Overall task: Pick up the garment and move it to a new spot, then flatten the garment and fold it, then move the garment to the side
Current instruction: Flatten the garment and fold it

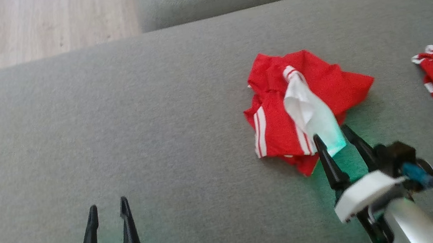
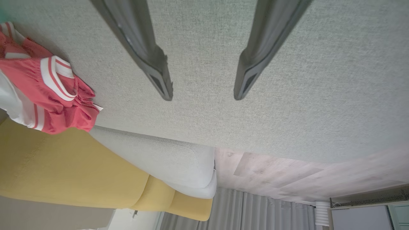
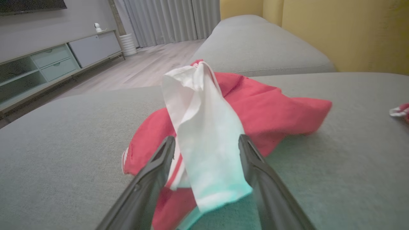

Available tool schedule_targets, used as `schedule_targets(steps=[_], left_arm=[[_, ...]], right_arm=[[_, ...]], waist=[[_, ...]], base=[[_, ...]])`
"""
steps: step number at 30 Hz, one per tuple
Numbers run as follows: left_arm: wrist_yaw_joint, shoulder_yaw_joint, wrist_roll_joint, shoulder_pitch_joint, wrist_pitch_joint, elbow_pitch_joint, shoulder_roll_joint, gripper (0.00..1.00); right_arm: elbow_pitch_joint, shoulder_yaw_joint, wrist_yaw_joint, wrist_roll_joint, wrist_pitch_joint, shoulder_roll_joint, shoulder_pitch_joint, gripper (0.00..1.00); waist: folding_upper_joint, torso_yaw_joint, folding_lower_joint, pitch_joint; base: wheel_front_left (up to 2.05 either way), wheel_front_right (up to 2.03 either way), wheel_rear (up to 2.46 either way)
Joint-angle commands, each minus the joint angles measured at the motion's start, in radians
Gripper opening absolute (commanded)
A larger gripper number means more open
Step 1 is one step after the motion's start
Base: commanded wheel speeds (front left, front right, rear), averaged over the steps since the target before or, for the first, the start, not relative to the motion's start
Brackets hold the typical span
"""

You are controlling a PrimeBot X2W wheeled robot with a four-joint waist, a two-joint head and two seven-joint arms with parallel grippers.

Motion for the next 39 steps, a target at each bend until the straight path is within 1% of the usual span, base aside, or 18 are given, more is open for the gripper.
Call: schedule_targets(steps=[1,8,11,15,16,17,18,23,26,29,30,32,35,37,39], left_arm=[[-0.001,0.008,-0.012,-0.069,-0.010,-0.025,0.001,1.00],[-0.013,-0.018,-0.044,-0.090,-0.010,-0.002,0.001,1.00],[-0.015,-0.015,-0.043,-0.094,-0.010,0.001,0.001,1.00],[-0.015,-0.008,-0.049,-0.102,-0.010,0.004,0.001,1.00],[-0.016,-0.007,-0.050,-0.104,-0.010,0.004,0.001,1.00],[-0.017,-0.007,-0.051,-0.107,-0.010,0.004,0.001,1.00],[-0.017,-0.008,-0.054,-0.109,-0.010,0.004,0.001,1.00],[-0.023,-0.023,-0.067,-0.110,-0.010,-0.003,0.001,1.00],[-0.027,-0.038,-0.077,-0.107,-0.010,-0.005,0.001,1.00],[-0.029,-0.056,-0.086,-0.104,-0.010,0.000,0.001,1.00],[-0.031,-0.064,-0.088,-0.104,-0.010,0.003,0.001,1.00],[-0.034,-0.083,-0.091,-0.103,-0.010,0.009,0.001,1.00],[-0.036,-0.109,-0.097,-0.096,-0.010,0.018,0.000,1.00],[-0.036,-0.118,-0.100,-0.085,-0.010,0.027,0.000,1.00],[-0.036,-0.121,-0.105,-0.073,-0.010,0.036,0.000,1.00]], right_arm=[[-0.006,0.032,-0.001,0.002,-0.004,0.001,-0.098,1.00],[0.077,0.008,-0.001,0.009,-0.004,0.001,-0.182,1.00],[0.104,-0.001,-0.001,0.003,-0.004,0.001,-0.204,1.00],[0.108,-0.006,-0.001,0.000,-0.004,0.001,-0.218,1.00],[0.102,-0.006,-0.001,0.002,-0.004,0.001,-0.219,0.82],[0.092,-0.005,-0.001,0.005,-0.004,0.001,-0.218,0.38],[0.079,-0.004,-0.001,0.007,-0.004,0.001,-0.216,0.00],[-0.026,-0.009,-0.001,0.030,-0.004,0.001,-0.209,0.00],[-0.121,0.021,-0.001,0.056,-0.004,0.001,-0.237,0.00],[-0.198,0.080,-0.001,0.096,-0.004,0.001,-0.315,0.00],[-0.219,0.113,-0.001,0.127,-0.004,0.001,-0.353,0.00],[-0.223,0.153,-0.001,0.150,-0.004,0.001,-0.438,0.00],[-0.218,0.201,-0.001,0.163,-0.004,0.001,-0.584,0.00],[-0.220,0.203,-0.001,0.182,-0.004,0.001,-0.677,0.00],[-0.217,0.184,-0.001,0.193,-0.004,0.001,-0.758,0.00]], waist=[[0.0000,0.034,-0.0001,0.034],[0.0000,0.090,-0.0001,0.072],[0.0000,0.102,-0.0001,0.082],[0.0000,0.108,-0.0001,0.091],[0.0000,0.109,-0.0001,0.092],[0.0000,0.109,-0.0001,0.092],[0.0000,0.108,-0.0001,0.091],[0.0000,0.111,-0.0001,0.077],[0.0000,0.124,-0.0001,0.062],[0.0000,0.154,-0.0001,0.044],[0.0000,0.170,-0.0001,0.040],[0.0000,0.209,-0.0001,0.026],[0.0000,0.281,-0.0001,0.010],[0.0000,0.326,-0.0001,0.000],[0.0000,0.366,-0.0001,-0.009]], base=[[0.00,0.00,0.00],[0.00,0.00,0.00],[0.00,0.00,0.00],[0.00,0.00,0.00],[0.00,0.00,0.00],[0.00,0.00,0.00],[0.00,0.00,0.00],[0.00,0.00,0.00],[0.00,0.00,0.00],[0.00,0.00,0.00],[0.00,0.00,0.00],[0.00,0.00,0.00],[0.00,0.00,0.00],[0.00,0.00,0.00],[0.00,0.00,0.00]])
